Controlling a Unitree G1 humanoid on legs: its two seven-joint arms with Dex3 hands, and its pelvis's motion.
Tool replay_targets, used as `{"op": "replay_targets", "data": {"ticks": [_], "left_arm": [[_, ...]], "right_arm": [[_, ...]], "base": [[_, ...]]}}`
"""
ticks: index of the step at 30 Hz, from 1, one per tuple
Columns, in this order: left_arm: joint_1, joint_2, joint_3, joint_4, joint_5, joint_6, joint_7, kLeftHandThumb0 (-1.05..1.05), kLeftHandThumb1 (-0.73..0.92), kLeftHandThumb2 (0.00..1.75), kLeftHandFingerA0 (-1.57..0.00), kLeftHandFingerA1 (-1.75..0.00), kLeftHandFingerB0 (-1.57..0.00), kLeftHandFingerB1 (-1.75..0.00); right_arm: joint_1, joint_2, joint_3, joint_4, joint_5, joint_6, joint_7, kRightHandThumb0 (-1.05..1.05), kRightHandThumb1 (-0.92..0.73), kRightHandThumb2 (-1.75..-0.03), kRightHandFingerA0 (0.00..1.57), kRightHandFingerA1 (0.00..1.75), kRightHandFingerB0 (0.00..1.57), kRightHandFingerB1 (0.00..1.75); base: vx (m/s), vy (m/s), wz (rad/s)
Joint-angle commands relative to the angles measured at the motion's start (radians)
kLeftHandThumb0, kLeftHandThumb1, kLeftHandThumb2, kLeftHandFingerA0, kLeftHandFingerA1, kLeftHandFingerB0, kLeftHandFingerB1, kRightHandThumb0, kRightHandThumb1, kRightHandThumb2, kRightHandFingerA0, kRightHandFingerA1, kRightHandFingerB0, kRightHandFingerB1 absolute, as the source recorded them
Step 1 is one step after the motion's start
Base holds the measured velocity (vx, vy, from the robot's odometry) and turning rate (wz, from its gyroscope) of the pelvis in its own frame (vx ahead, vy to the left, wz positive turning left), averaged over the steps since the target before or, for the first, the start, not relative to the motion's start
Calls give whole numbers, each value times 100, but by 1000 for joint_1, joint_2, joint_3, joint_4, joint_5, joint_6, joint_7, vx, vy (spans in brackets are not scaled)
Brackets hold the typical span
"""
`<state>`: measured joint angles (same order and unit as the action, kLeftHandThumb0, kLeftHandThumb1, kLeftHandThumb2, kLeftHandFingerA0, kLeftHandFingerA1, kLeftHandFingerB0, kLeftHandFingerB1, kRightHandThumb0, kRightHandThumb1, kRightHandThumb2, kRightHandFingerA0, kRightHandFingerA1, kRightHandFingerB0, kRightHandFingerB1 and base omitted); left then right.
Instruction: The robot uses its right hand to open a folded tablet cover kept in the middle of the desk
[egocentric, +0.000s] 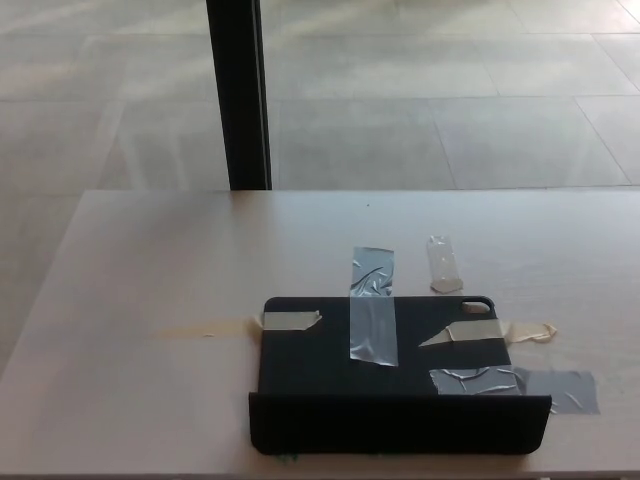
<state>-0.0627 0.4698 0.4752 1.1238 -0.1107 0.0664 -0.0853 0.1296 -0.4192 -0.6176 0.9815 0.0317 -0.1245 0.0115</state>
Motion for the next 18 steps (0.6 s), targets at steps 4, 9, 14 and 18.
{"op": "replay_targets", "data": {"ticks": [4, 9, 14, 18], "left_arm": [[-75, 89, 193, 113, -171, 22, -21, -80, 86, 65, -68, -76, -53, -65], [-83, 91, 205, 120, -161, 20, -16, -78, 86, 66, -69, -77, -54, -66], [-77, 90, 203, 127, -150, 10, -32, -79, 88, 66, -68, -77, -52, -65], [-73, 91, 208, 130, -158, 13, -26, -78, 86, 65, -67, -76, -51, -64]], "right_arm": [[-132, -80, -284, -171, 267, -105, -86, -89, -88, -68, 76, 45, 58, 39], [-247, -54, -244, -482, 217, -37, -140, -79, -90, -68, 69, 41, 54, 36], [-352, -48, -101, -655, 145, -76, -59, -85, -88, -67, 66, 46, 56, 36], [-404, -48, 60, -721, 79, -100, 36, -84, -89, -67, 71, 52, 47, 40]], "base": [[0, 0, 0], [0, 0, 0], [0, 0, 0], [0, 0, 0]]}}
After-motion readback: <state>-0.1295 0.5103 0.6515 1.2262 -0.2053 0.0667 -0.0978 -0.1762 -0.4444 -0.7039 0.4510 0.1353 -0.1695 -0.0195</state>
